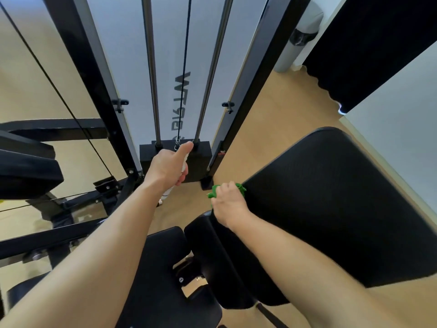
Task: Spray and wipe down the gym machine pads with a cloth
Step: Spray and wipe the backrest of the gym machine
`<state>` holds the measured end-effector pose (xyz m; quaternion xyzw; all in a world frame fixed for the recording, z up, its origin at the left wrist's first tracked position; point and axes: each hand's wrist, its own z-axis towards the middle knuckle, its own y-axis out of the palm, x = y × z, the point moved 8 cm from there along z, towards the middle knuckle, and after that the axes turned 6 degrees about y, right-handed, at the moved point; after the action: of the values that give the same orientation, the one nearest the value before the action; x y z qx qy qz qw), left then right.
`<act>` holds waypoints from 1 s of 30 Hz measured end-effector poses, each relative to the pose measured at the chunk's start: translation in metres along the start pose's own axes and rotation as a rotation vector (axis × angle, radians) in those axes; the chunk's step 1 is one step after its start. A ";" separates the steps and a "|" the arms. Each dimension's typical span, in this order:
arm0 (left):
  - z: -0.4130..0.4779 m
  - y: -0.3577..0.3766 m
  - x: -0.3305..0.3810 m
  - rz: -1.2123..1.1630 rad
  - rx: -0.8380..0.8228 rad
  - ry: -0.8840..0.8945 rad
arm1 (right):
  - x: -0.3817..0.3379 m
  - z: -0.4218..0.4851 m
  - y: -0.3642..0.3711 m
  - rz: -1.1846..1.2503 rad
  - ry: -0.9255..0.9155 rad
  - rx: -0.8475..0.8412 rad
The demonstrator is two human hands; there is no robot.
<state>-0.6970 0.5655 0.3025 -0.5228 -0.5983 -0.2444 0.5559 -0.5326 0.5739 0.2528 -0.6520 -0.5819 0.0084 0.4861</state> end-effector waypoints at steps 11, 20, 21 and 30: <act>-0.017 -0.003 -0.011 -0.047 -0.006 -0.016 | 0.084 -0.027 -0.032 0.031 0.091 0.034; -0.024 0.002 -0.051 0.011 -0.027 -0.055 | -0.074 0.023 0.023 -0.168 -0.114 0.036; -0.024 0.001 -0.053 0.020 -0.020 -0.063 | -0.074 0.022 0.023 -0.167 -0.109 0.053; -0.028 0.020 -0.008 0.001 -0.038 -0.015 | 0.047 -0.002 -0.023 0.033 0.088 0.060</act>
<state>-0.6686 0.5445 0.2966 -0.5354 -0.5973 -0.2515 0.5415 -0.5338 0.6052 0.2943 -0.6464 -0.5484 0.0054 0.5304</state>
